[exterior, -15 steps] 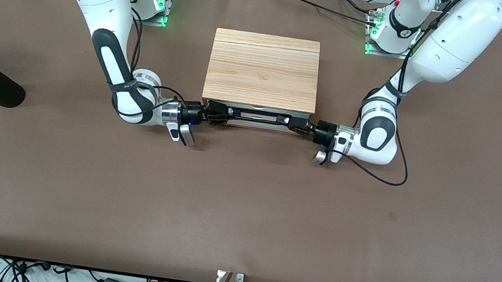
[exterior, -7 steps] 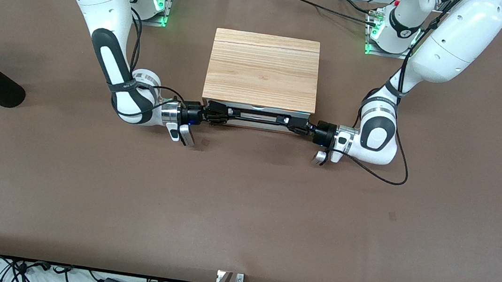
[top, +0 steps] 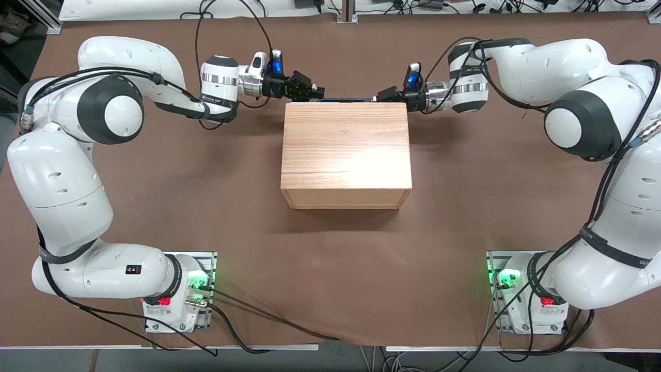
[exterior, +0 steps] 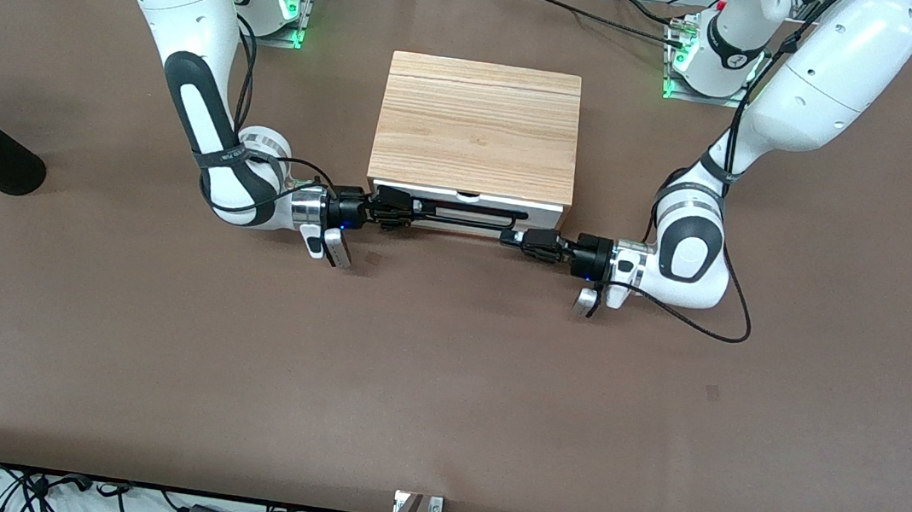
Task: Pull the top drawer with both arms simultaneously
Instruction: 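Pull the handle outward from the box with both grippers together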
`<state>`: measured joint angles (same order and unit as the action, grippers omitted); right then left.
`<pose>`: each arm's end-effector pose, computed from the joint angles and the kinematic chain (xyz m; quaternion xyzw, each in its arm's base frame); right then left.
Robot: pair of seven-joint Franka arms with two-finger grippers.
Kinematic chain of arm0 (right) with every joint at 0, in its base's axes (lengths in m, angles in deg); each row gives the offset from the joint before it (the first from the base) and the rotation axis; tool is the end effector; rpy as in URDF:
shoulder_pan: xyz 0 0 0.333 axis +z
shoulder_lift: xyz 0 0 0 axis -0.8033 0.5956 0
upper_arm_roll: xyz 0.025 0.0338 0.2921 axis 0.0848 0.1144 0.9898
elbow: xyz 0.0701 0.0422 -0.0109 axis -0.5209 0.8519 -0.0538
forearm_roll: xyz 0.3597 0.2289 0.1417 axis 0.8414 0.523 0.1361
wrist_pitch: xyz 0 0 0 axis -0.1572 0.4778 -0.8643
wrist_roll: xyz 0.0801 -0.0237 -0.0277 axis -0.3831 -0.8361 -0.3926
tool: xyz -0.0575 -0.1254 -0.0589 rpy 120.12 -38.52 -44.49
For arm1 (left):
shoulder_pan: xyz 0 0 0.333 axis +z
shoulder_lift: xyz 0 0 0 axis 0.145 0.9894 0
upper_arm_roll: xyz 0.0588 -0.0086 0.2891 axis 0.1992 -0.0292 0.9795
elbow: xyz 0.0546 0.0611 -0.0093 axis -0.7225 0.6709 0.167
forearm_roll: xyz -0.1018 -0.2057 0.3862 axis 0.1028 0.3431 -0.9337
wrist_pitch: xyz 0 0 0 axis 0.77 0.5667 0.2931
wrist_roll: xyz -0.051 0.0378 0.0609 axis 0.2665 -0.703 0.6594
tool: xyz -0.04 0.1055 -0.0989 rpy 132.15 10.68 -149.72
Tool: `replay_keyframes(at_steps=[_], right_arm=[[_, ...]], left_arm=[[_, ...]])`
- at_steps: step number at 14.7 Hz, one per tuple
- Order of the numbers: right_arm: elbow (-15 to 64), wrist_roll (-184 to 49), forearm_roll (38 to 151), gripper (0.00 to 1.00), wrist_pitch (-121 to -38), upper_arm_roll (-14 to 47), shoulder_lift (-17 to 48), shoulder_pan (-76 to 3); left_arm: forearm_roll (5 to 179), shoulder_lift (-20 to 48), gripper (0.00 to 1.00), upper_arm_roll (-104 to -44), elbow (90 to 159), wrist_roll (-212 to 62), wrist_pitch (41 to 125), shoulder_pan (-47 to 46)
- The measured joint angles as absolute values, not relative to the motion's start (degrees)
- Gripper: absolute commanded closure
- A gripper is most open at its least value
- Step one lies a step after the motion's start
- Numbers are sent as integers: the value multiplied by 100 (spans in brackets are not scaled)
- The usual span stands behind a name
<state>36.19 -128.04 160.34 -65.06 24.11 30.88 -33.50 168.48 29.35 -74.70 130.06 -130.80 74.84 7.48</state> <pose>0.5339 0.3525 0.0883 -0.7155 -0.0604 0.0040 0.6960 0.5815 -0.3262 0.1163 0.7404 -0.0200 -0.0705 0.6682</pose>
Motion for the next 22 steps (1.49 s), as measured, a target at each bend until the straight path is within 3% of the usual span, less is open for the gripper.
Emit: replay_keyframes(at_steps=[1, 3, 13, 14, 17, 18, 19, 22], right_arm=[[3575, -12798, 16025, 94, -6536, 2412, 3094, -3353], [3532, -12795, 16026, 93, -6547, 2411, 3115, -3355], [3513, -12794, 16023, 93, -6577, 2413, 3125, -3355], [3513, -12794, 16023, 94, -6577, 2413, 3125, -3355], [3491, -12794, 16024, 95, -6580, 2411, 3125, -3359], [3488, -12794, 16024, 96, -6582, 2411, 3126, -3359], [3488, -12794, 16024, 97, -6582, 2411, 3127, -3359], [3487, -12794, 16024, 97, -6582, 2411, 3127, -3359]], left_arm=[[16848, 2937, 77, -7466, 12955, -13079, 7484, 748], [16848, 2949, 67, -7466, 12938, -13125, 7484, 746], [16966, 3181, 70, -7476, 12995, -13641, 7408, 762], [16991, 3181, 64, -7479, 13010, -13641, 7401, 765], [17141, 3182, 60, -7514, 13137, -13645, 7300, 767], [17215, 3183, 54, -7550, 13201, -13662, 7296, 765], [17263, 3182, 54, -7578, 13245, -13680, 7296, 760], [17281, 3182, 70, -7614, 13278, -13689, 7295, 760]])
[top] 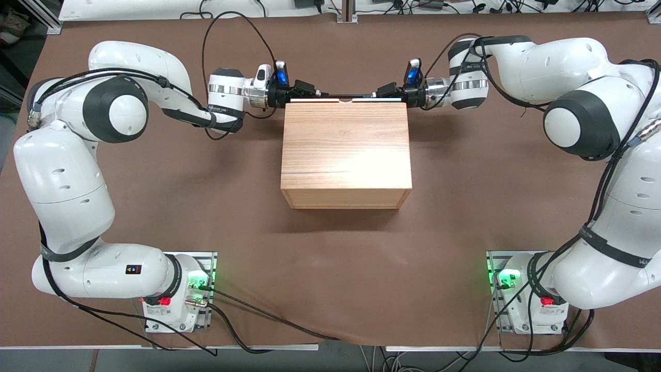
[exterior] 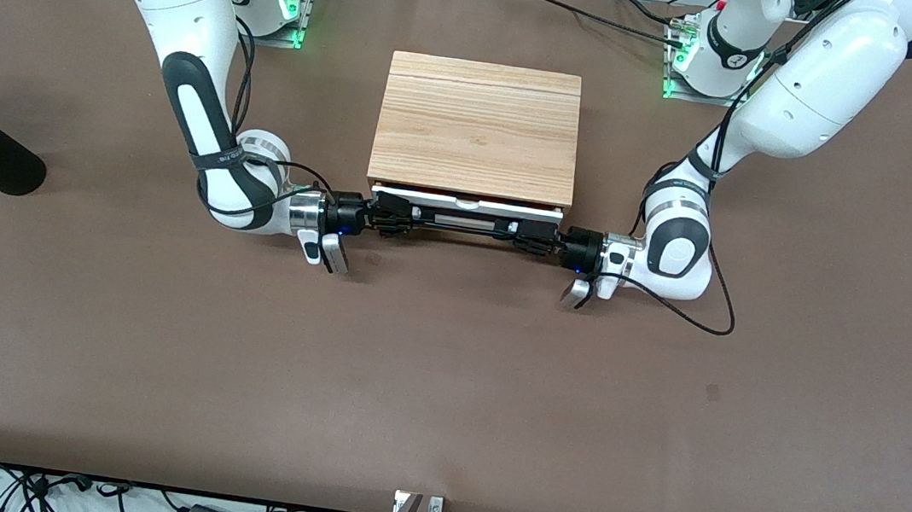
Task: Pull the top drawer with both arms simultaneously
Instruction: 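Pull the handle outward from the box with both grippers together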
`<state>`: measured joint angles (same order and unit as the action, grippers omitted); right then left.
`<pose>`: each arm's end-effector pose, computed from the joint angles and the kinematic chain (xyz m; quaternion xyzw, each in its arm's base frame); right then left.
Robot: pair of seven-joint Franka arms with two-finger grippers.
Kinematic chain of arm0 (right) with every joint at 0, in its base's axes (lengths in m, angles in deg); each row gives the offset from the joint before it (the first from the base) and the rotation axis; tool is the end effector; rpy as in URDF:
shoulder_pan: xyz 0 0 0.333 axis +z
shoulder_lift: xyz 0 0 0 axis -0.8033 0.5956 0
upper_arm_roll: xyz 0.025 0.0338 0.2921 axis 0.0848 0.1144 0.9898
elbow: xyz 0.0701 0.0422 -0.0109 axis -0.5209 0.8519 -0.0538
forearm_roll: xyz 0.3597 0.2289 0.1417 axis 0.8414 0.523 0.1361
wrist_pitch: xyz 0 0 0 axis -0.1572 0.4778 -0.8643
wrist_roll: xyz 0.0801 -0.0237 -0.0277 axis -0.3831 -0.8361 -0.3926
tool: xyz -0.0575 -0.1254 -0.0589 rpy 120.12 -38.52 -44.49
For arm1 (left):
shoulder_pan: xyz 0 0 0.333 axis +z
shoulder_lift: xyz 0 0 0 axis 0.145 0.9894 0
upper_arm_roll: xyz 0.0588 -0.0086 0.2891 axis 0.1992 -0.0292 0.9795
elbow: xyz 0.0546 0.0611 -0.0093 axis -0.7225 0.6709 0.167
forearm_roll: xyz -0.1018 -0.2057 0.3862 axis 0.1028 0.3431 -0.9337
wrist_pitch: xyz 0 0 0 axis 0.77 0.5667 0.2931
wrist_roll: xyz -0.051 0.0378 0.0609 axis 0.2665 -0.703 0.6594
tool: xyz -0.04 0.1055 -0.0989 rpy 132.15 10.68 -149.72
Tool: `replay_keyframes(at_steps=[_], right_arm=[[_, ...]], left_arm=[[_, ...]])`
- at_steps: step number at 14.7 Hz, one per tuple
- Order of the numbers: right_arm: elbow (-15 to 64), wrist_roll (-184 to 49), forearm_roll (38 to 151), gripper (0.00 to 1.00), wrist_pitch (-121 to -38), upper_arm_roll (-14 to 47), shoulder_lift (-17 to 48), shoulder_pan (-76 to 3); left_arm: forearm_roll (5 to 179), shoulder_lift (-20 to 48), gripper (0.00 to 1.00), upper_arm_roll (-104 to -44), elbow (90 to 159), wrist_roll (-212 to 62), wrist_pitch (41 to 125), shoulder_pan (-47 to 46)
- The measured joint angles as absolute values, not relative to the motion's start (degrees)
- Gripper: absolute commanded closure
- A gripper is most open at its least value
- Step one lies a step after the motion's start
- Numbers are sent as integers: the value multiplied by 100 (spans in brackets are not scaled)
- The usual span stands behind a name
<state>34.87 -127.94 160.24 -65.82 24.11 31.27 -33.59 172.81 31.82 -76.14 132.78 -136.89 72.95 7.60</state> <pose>0.5429 0.3533 0.0910 -0.7180 -0.0630 -0.0036 0.6932 0.5492 -0.3417 0.0884 0.7124 -0.0150 -0.0704 0.6981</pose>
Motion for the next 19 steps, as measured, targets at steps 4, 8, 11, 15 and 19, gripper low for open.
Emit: replay_keyframes(at_steps=[4, 8, 11, 15, 19], right_arm=[[3486, -12794, 16024, 97, -6591, 2410, 3128, -3360], [3479, -12793, 16026, 97, -6593, 2410, 3130, -3362], [3470, -12791, 16027, 97, -6601, 2410, 3130, -3364], [3388, -12779, 16030, 98, -6695, 2410, 3144, -3364], [3031, -12637, 16027, 98, -6728, 2397, 3343, -3372]], left_arm=[[17300, 3164, 90, -7620, 13279, -13692, 7244, 776], [17317, 3162, 94, -7622, 13280, -13782, 7236, 778], [17348, 3163, 95, -7622, 13280, -13794, 7242, 778], [17351, 3164, 95, -7607, 13211, -13820, 7313, 764], [17353, 3169, 95, -7569, 13071, -13842, 7468, 751]])
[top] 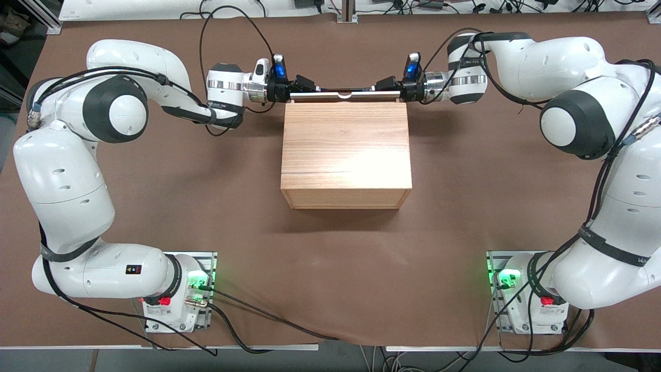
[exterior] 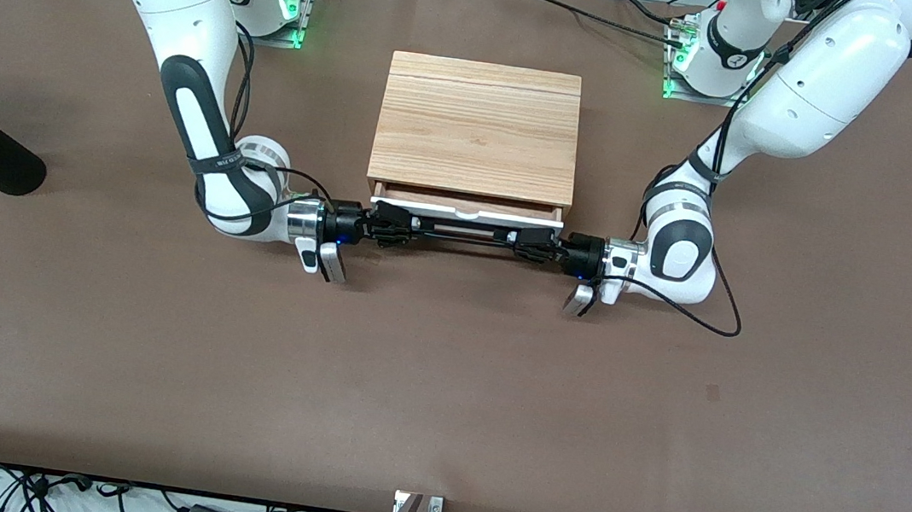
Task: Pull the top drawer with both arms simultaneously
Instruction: 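Pull the handle outward from the box with both grippers together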
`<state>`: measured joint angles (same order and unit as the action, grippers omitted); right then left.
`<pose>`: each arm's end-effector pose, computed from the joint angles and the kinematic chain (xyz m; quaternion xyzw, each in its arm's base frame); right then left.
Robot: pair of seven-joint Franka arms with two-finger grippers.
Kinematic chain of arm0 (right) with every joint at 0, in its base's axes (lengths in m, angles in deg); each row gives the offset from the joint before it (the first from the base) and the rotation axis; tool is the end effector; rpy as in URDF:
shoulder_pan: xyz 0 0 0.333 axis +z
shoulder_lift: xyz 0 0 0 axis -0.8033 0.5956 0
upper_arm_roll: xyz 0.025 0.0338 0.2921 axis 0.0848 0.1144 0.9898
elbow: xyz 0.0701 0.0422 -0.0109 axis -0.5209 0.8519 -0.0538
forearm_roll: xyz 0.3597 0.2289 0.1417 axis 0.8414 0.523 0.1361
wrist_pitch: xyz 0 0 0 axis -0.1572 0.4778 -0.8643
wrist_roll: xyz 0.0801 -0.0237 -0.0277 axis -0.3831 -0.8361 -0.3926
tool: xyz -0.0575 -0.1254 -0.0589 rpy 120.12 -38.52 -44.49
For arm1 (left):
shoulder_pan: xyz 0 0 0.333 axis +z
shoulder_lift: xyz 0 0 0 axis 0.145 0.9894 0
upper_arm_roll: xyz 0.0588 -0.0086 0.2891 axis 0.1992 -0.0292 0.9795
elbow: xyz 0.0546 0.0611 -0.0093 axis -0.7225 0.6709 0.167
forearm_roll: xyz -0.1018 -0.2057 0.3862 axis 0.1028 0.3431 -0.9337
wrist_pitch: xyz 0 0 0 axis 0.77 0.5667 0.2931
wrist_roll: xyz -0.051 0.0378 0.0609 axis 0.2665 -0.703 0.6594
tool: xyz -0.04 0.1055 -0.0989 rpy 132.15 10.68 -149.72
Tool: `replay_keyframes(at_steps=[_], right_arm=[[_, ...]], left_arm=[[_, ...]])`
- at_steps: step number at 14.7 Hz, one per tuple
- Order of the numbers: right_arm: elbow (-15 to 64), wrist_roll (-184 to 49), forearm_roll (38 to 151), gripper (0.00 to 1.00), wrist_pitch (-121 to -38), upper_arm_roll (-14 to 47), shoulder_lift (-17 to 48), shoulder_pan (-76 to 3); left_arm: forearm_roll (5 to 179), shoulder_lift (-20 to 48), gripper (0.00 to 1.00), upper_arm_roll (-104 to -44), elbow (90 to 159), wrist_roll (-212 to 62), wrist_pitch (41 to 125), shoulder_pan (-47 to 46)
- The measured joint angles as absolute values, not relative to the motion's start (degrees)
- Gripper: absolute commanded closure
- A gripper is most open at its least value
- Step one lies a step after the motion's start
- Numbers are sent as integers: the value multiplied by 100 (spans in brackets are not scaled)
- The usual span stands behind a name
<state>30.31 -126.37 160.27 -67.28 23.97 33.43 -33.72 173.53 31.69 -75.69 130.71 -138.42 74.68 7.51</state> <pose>0.5691 0.3566 0.0946 -0.7216 -0.0605 -0.0155 0.6895 0.5711 -0.3369 0.0980 0.7190 -0.0226 -0.0354 0.6938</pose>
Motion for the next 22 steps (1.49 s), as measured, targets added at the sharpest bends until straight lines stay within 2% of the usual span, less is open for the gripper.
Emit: replay_keyframes(at_steps=[10, 12, 13, 14, 15, 16, 17, 19, 20, 22], right_arm=[[2345, -12437, 16032, 96, -6763, 2388, 3746, -3437], [2288, -12417, 16032, 87, -6799, 2388, 3768, -3439], [2273, -12412, 16033, 59, -6804, 2388, 3776, -3441], [2260, -12410, 16038, 1, -6814, 2388, 3781, -3442], [2252, -12427, 16038, 0, -6850, 2376, 3782, -3452], [2252, -12438, 16038, 0, -6896, 2355, 3784, -3475], [2252, -12443, 16038, 0, -6982, 2346, 3785, -3503], [2252, -12453, 16038, 0, -7099, 2346, 3784, -3536], [2250, -12457, 16038, 0, -7120, 2347, 3783, -3535], [2239, -12461, 16038, 0, -7141, 2348, 3771, -3535]], left_arm=[[17353, 3228, 95, -7534, 12706, -13882, 7885, 689], [17353, 3248, 95, -7518, 12655, -13905, 7901, 675], [17353, 3254, 95, -7507, 12636, -13912, 7904, 666], [17353, 3258, 95, -7493, 12616, -13915, 7908, 652], [17353, 3259, 93, -7475, 12607, -13915, 7920, 647], [17353, 3259, 89, -7454, 12591, -13916, 7920, 649], [17353, 3259, 71, -7437, 12580, -13916, 7920, 651], [17358, 3260, 6, -7405, 12532, -13917, 7979, 655], [17362, 3263, 0, -7382, 12454, -13917, 8041, 663], [17363, 3263, 0, -7365, 12294, -13909, 8159, 668]])
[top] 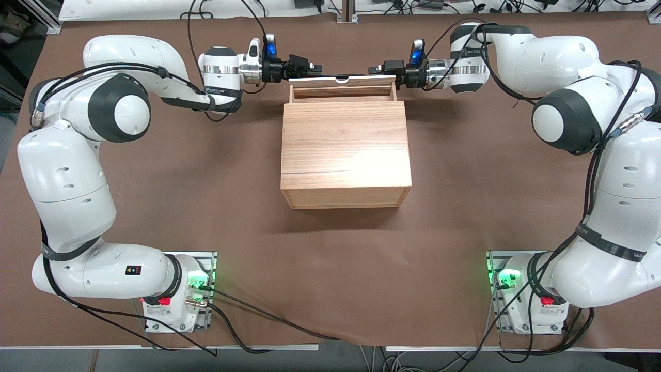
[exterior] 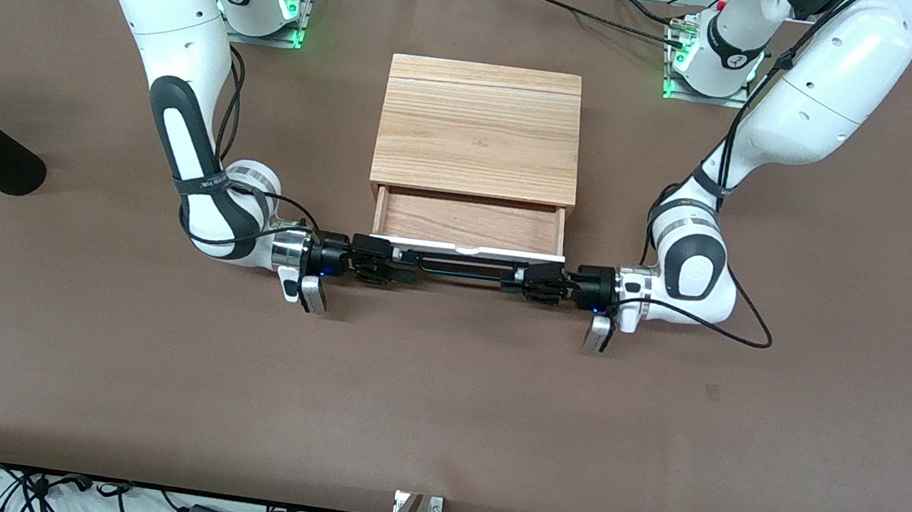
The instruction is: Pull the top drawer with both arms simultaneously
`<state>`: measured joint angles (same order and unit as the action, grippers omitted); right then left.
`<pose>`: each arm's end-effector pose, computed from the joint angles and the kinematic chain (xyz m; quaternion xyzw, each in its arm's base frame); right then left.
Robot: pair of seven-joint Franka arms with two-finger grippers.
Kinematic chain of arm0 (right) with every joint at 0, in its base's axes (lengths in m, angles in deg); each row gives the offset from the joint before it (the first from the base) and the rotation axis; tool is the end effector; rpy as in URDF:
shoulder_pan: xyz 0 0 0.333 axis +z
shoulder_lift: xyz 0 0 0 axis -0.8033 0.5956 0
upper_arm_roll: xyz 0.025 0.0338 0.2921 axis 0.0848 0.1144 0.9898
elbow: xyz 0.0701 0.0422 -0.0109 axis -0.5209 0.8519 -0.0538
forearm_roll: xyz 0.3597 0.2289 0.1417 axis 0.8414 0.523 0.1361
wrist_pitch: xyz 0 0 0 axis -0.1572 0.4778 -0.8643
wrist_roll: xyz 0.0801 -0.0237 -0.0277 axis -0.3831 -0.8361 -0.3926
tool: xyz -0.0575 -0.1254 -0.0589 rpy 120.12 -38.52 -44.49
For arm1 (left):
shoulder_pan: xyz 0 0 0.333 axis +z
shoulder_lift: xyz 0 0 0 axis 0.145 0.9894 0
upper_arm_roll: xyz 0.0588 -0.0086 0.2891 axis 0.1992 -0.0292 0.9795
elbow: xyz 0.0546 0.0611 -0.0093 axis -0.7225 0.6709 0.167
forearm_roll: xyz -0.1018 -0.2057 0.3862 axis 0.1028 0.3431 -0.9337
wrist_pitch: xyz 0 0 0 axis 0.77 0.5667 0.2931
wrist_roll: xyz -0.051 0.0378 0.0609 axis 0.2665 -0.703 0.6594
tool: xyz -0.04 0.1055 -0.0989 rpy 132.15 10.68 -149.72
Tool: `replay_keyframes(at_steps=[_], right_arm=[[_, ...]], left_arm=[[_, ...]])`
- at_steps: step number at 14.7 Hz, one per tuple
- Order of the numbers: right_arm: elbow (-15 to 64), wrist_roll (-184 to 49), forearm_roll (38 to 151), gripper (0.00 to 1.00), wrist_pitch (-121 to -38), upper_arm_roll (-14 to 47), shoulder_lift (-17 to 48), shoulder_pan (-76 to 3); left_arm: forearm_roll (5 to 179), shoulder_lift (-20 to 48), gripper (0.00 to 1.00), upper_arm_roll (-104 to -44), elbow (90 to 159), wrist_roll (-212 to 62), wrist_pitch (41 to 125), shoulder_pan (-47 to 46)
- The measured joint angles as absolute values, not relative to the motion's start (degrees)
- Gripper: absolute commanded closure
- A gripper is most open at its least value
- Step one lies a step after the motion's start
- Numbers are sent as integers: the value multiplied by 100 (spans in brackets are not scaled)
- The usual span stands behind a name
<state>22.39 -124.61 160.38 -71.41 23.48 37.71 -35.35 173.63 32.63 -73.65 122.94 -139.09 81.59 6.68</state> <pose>0.6231 0.3399 0.0923 -0.7373 -0.0432 -0.0545 0.6720 0.6399 -0.3157 0.1207 0.7497 -0.0266 0.0492 0.6594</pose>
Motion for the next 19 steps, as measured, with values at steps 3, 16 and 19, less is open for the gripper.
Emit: replay_keyframes(at_steps=[3, 16, 19], right_arm=[[2209, -12323, 16030, 0, -7230, 2344, 3683, -3546], [2136, -10631, 12119, 0, -9144, 1460, 2541, -3543], [2173, -10002, 10578, 0, -8559, 1072, 2164, -3546]], left_arm=[[17354, 3264, 0, -7365, 12131, -13908, 8231, 654], [12676, 2773, 0, -6962, 10965, -12145, 8030, 814], [11742, 2373, 0, -6961, 10963, -11476, 7711, 790]])
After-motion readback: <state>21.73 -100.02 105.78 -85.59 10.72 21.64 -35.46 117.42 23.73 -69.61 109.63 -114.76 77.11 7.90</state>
